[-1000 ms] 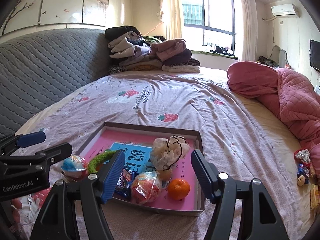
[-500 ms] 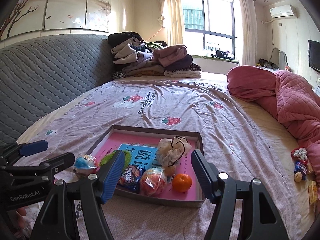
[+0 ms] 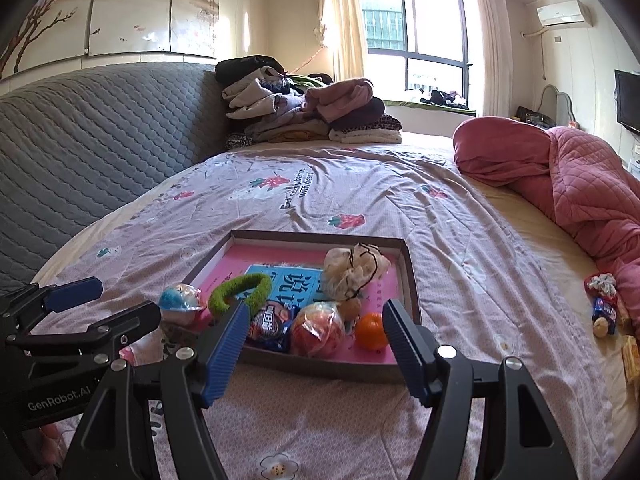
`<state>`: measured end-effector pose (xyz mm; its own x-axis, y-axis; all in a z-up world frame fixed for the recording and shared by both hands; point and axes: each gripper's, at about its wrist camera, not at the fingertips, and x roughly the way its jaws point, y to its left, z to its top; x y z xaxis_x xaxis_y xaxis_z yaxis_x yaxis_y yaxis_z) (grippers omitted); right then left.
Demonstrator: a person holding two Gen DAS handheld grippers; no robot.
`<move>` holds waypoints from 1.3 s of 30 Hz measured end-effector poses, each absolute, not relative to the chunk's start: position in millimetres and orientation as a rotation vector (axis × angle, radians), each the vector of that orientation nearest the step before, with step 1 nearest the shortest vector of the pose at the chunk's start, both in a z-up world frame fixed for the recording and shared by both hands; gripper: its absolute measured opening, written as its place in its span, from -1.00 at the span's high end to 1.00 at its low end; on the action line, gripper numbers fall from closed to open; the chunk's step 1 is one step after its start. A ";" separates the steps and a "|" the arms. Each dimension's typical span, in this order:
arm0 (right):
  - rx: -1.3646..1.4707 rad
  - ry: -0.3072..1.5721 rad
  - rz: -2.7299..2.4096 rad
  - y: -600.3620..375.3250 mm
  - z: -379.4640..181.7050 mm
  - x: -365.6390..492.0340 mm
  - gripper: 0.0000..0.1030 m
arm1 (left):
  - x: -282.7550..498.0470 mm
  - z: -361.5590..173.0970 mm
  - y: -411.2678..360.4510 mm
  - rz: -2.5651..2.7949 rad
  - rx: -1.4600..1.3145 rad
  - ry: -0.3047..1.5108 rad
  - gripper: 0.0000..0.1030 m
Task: Organize objects
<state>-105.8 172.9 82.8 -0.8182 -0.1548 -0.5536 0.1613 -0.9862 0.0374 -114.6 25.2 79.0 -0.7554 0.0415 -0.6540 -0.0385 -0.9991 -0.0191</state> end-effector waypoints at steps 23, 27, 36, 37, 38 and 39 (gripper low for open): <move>0.948 0.030 -2.840 169.6 53.9 -97.2 -0.32 | -110.3 42.2 18.5 2.903 -1.153 -0.020 -0.54; 0.965 0.035 -2.837 169.1 48.9 -97.2 -0.32 | -110.4 37.6 18.5 2.903 -1.162 -0.018 -0.54; 0.996 0.030 -2.838 172.4 35.0 -99.7 -0.32 | -110.4 30.1 19.2 2.889 -1.165 -0.023 -0.55; 0.997 0.024 -2.836 172.9 33.6 -99.9 -0.32 | -110.3 29.5 18.9 2.892 -1.166 -0.025 -0.54; 0.996 0.019 -2.835 173.2 32.3 -100.0 -0.32 | -110.0 28.9 18.8 2.894 -1.164 -0.026 -0.55; 0.999 0.020 -2.835 173.3 31.2 -100.3 -0.32 | -109.7 28.2 19.4 2.893 -1.163 -0.021 -0.54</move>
<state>-100.3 173.3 31.2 -0.7710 -0.1235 -0.6248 0.1321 -0.9907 0.0328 -109.7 19.4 28.2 -0.7215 0.0266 -0.6919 -0.0165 -0.9996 -0.0213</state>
